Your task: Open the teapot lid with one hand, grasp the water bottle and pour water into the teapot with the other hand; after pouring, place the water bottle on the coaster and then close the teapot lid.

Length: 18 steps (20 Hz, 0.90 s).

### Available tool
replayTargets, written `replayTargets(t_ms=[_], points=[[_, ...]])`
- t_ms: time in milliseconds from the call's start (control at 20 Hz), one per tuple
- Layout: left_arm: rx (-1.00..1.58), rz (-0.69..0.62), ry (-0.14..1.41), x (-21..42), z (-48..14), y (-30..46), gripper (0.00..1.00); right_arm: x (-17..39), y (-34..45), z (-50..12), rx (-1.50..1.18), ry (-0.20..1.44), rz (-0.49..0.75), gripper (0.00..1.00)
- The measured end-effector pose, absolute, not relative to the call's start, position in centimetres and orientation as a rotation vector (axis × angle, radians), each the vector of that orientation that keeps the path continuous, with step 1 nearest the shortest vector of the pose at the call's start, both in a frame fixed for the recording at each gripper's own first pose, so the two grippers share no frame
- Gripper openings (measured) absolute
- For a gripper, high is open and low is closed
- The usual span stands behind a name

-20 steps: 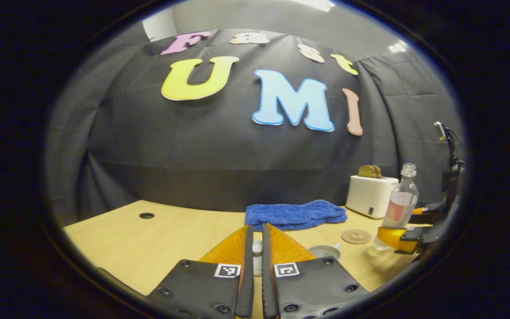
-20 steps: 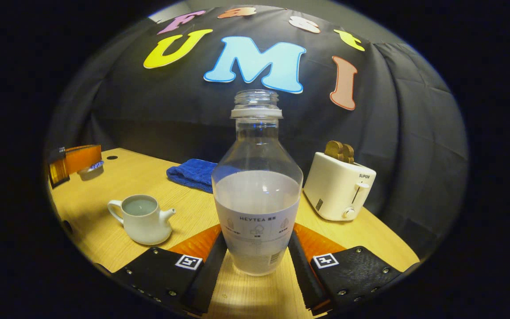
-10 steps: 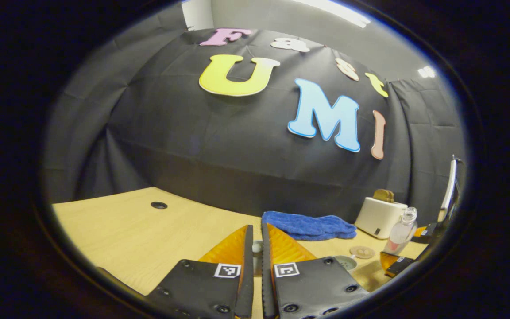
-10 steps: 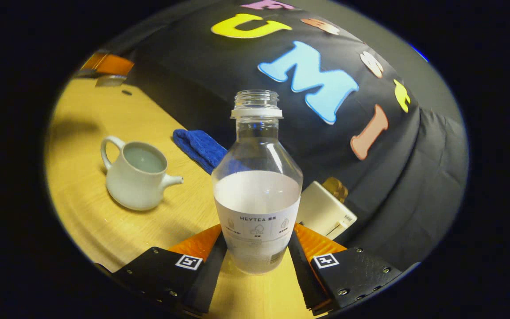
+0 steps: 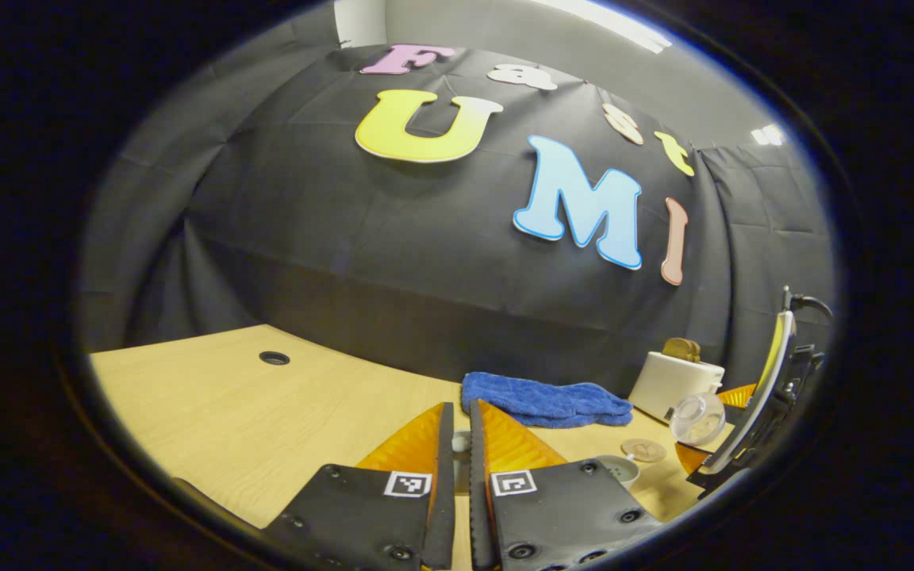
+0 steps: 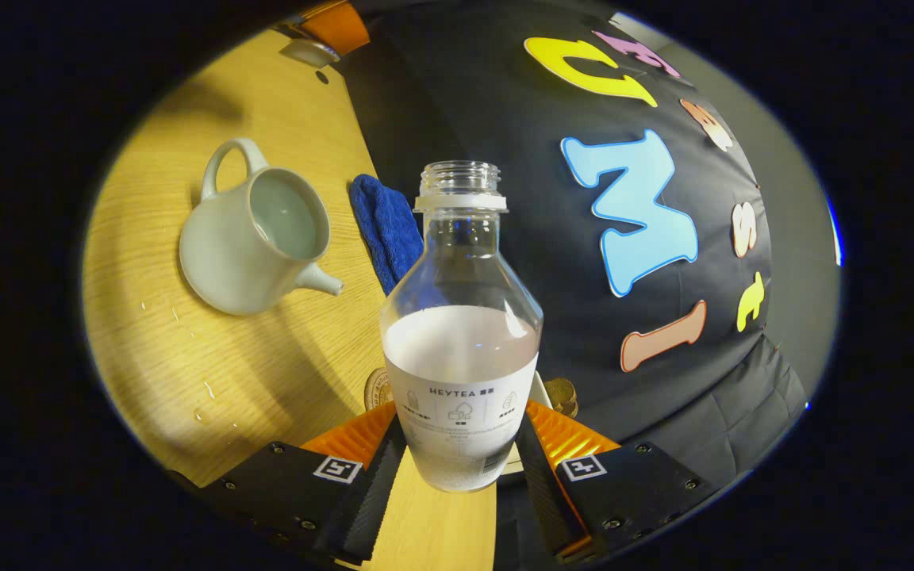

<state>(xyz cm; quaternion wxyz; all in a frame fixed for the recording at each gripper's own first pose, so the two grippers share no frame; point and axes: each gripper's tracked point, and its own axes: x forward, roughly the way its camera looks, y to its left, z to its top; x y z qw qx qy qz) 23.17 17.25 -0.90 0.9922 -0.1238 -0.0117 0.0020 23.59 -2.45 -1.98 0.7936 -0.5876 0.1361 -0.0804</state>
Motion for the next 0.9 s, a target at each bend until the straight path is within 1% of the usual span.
replayTargets(t_ms=[100, 200, 550, 900], points=[[-0.248, 0.006, -0.02, 23.3, -1.1, 17.3, 0.17, 23.9, -2.9, -1.2, -1.347, 0.286, -0.189, 0.76], [-0.253, 0.001, -0.013, 23.3, -1.3, 17.1, 0.17, 24.8, -3.2, -0.8, -1.415, 0.282, -0.176, 0.76], [-0.265, -0.013, -0.007, 23.5, -1.5, 17.0, 0.17, 25.4, -2.8, 0.7, -1.67, 0.256, -0.158, 0.76], [-0.285, -0.025, -0.004, 23.5, -1.4, 17.1, 0.17, 26.4, -1.8, 2.2, -1.826, 0.236, -0.126, 0.76]])
